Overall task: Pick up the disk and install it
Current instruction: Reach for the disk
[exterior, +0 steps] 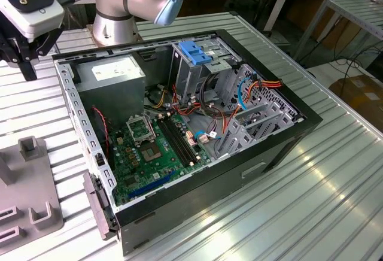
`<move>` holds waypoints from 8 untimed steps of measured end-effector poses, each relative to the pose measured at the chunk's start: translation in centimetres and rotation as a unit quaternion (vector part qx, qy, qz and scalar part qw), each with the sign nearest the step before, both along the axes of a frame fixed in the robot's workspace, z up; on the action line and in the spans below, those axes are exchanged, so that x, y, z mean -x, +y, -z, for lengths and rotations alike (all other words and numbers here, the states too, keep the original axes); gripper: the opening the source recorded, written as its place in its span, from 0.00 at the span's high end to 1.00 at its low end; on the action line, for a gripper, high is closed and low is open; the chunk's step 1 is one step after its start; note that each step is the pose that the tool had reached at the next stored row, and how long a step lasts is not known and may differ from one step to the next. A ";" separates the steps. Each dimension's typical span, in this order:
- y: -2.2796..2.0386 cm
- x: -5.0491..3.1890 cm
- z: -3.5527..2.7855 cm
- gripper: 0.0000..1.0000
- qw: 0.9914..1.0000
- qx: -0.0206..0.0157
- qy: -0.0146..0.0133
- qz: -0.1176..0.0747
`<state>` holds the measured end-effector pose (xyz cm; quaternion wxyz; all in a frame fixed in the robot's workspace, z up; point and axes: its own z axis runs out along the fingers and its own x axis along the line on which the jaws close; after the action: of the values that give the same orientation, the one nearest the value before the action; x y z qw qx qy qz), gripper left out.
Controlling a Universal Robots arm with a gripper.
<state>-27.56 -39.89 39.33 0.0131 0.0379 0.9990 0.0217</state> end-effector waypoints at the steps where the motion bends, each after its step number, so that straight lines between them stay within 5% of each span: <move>1: 0.00 0.13 0.00 0.90 1.000 0.000 0.000 0.000; 8: 0.00 0.82 0.00 0.90 1.000 0.000 0.000 0.000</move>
<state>-28.38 -39.89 39.33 0.0131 0.0379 0.9990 0.0217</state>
